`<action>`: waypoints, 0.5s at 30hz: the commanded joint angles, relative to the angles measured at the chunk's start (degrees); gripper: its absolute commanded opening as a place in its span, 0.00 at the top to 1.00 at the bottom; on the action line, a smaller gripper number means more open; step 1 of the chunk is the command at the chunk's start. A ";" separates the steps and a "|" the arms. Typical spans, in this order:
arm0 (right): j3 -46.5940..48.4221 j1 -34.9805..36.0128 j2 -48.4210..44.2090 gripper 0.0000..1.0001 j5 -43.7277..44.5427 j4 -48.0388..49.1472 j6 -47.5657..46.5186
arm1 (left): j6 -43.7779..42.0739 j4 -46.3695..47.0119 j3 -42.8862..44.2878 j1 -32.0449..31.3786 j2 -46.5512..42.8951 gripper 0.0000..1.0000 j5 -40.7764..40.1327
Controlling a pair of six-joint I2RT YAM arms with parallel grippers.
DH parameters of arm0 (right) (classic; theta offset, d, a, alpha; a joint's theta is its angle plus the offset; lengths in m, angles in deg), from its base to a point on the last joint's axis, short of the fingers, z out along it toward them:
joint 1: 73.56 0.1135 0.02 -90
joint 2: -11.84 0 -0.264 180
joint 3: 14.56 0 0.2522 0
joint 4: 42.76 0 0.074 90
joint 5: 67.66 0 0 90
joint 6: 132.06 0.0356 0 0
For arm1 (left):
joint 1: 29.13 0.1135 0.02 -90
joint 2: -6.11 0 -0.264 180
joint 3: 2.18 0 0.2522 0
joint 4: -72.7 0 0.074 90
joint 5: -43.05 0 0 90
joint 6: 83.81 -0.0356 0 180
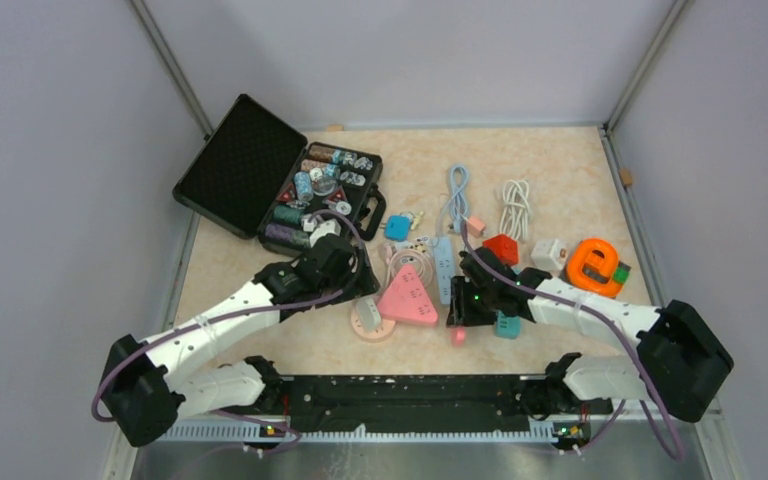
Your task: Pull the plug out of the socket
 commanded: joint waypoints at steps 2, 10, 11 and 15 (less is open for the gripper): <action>1.77 -0.57 0.26 0.50 6.97 -1.39 -0.44 | 0.11 -2.00 0.16 0.66 -1.85 0.01 -4.06; 5.16 -0.57 -4.01 0.47 8.38 -2.63 -0.91 | 1.64 -4.55 -0.39 1.47 -2.87 0.01 -7.43; 5.60 -0.57 -4.92 0.47 8.23 -2.48 -1.01 | 1.84 -4.76 -0.51 1.53 -3.15 0.01 -7.66; 6.62 -0.57 -9.11 0.44 5.94 0.10 -1.61 | 2.24 -5.14 -1.27 1.75 -4.12 0.01 -8.67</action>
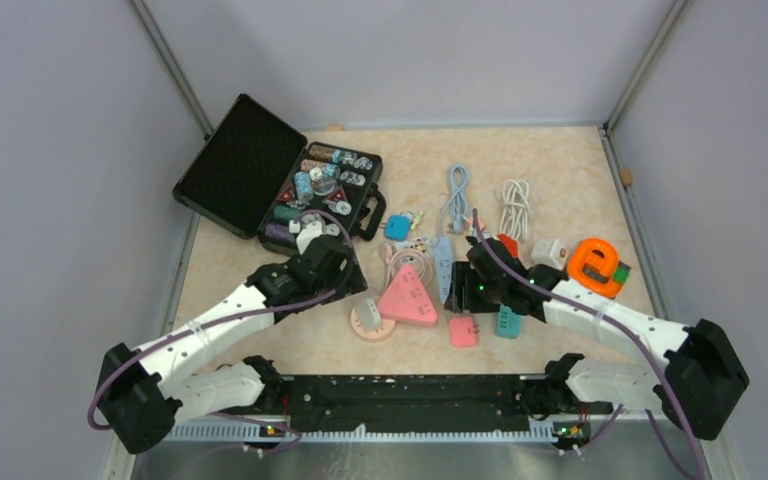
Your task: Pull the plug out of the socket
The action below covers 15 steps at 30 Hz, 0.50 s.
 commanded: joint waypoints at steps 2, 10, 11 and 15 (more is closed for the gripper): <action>3.56 -0.57 -6.19 0.43 -3.47 5.72 -2.11 | 1.22 -0.84 -1.55 0.44 -2.33 0.01 -2.66; 4.36 2.33 -2.27 0.42 -12.58 18.26 -1.15 | 1.73 -2.55 -4.31 0.55 -3.82 0.16 -3.52; 5.16 3.15 -0.66 0.42 -12.31 18.77 -1.01 | 1.25 -2.68 -4.30 0.55 -4.20 0.17 -3.32; 9.10 6.40 6.10 0.46 -10.45 20.16 -0.09 | -1.73 0.08 -3.00 0.55 -5.26 0.10 1.52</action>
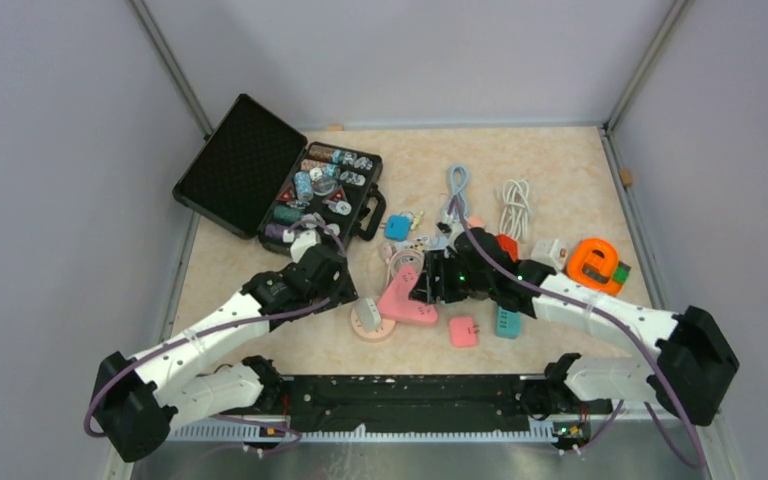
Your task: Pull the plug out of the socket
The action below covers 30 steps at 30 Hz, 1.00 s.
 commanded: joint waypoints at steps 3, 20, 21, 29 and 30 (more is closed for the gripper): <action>7.22 4.40 9.28 0.54 1.45 6.08 2.54 | -3.06 4.88 2.07 0.19 -1.49 0.03 6.72; 11.07 7.46 17.99 0.66 6.37 2.68 4.54 | 1.29 0.71 6.62 -2.07 13.26 0.15 9.29; 11.35 7.49 18.30 0.66 6.36 2.60 4.46 | 1.38 0.30 6.03 -2.08 12.69 0.19 9.07; 14.62 8.62 22.26 0.66 5.56 1.18 2.89 | 2.04 -2.66 1.77 -1.99 4.41 0.35 7.96; 15.18 8.91 22.77 0.67 5.58 0.69 2.61 | 2.55 -2.68 0.88 -1.99 3.46 0.37 8.12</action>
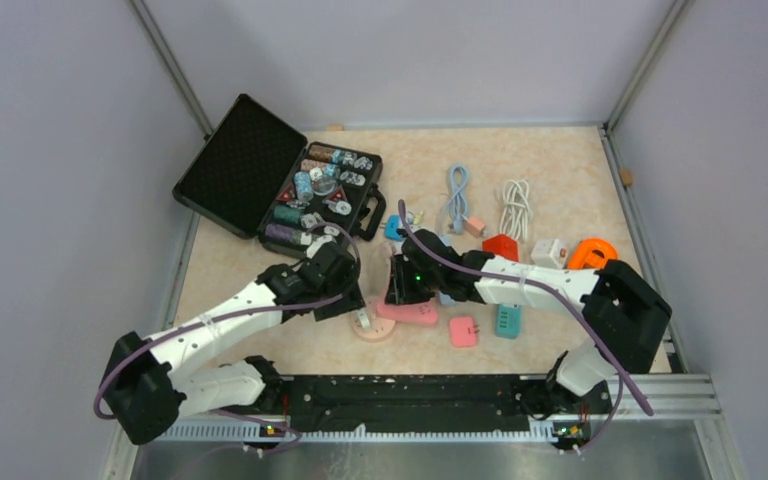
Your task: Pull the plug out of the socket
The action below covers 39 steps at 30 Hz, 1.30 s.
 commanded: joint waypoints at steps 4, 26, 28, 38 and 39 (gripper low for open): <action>5.94 2.76 3.30 0.67 0.05 -1.12 -2.41 | 3.23 -2.32 -5.78 -0.03 -7.08 0.42 -1.28; 13.88 9.45 11.22 0.77 13.13 -15.68 -5.57 | 10.06 8.30 -9.75 0.06 -5.96 0.51 8.07; 14.12 10.38 11.72 0.79 14.63 -17.20 -5.39 | 10.13 7.31 -9.42 0.06 -5.62 0.54 7.55; 12.89 12.04 13.65 0.87 16.46 -19.71 -4.67 | 10.09 6.46 -8.23 0.39 -7.79 0.83 5.94; 12.83 12.06 13.88 0.87 16.33 -19.70 -4.68 | 9.94 6.52 -7.99 0.41 -8.00 0.89 6.12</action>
